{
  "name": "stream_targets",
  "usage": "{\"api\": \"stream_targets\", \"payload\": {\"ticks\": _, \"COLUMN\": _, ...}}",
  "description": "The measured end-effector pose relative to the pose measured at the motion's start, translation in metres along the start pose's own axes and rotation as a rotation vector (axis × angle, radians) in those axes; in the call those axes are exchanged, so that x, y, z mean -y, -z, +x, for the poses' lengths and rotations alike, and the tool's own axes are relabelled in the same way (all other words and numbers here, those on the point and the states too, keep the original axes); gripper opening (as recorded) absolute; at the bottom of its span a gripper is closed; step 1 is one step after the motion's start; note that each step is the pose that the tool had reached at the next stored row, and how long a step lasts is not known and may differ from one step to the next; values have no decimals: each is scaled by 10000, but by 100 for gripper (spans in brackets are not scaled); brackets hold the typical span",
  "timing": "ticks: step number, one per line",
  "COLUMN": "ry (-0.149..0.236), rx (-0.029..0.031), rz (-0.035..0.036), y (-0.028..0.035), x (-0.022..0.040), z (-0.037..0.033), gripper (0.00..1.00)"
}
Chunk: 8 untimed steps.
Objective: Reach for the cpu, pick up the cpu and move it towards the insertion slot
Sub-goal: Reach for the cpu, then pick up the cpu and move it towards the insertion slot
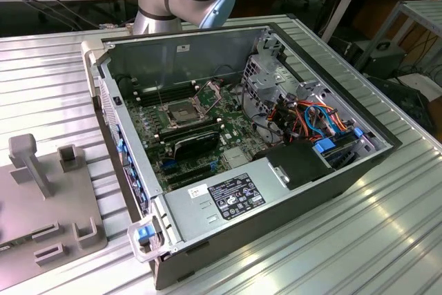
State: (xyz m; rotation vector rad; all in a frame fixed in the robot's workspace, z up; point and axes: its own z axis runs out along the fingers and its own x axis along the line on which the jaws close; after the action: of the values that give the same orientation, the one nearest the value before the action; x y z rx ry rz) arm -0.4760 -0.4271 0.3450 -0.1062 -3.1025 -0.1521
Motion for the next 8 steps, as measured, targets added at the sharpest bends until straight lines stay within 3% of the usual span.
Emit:
{"api": "stream_targets", "payload": {"ticks": 3, "ry": 2, "rx": -2, "rz": -1, "y": -29, "x": 88, "z": -7, "gripper": 11}}
{"api": "stream_targets", "payload": {"ticks": 8, "ry": 3, "rx": -1, "rz": 3, "y": -37, "x": 101, "z": -7, "gripper": 11}}
